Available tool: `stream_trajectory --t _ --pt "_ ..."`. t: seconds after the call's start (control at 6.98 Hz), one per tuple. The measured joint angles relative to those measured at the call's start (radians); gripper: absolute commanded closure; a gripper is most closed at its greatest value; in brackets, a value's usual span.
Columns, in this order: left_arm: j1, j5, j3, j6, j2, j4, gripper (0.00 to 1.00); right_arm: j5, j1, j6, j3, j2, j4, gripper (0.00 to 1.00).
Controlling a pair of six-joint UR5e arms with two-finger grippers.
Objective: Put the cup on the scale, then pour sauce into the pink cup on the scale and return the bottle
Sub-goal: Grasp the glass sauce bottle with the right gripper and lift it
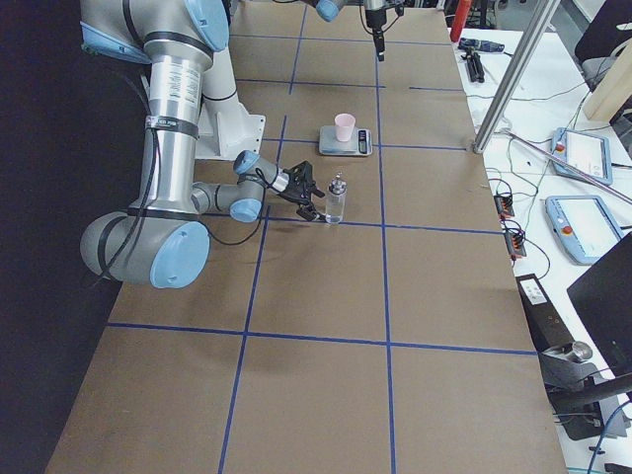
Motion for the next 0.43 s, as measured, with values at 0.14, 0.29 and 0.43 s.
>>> stream_trajectory --t 0.14,0.29,0.43 --pt "0.0 0.002 0.0 0.0 0.0 0.001 0.44 -0.022 -0.004 0.007 -0.016 0.016 0.003 0.0" --pt "0.0 0.004 0.0 0.0 0.0 0.002 0.44 -0.037 -0.006 0.019 -0.03 0.036 0.005 0.0" --pt "0.0 0.006 -0.001 0.0 0.0 0.003 0.44 -0.055 -0.006 0.024 -0.049 0.052 0.006 0.01"
